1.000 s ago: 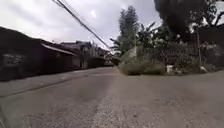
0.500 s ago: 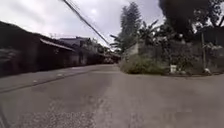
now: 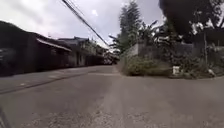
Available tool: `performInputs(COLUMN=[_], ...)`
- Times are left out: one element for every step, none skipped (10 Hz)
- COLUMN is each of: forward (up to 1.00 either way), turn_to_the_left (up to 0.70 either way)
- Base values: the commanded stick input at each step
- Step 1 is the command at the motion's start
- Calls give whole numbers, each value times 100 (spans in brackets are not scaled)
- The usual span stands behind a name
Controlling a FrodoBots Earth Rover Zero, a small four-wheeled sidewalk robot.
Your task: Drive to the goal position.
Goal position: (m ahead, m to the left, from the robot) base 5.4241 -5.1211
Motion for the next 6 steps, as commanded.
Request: performInputs(forward=[70,70,70,70,70,70], turn_to_the_left=[36,26,11,1,1,1])
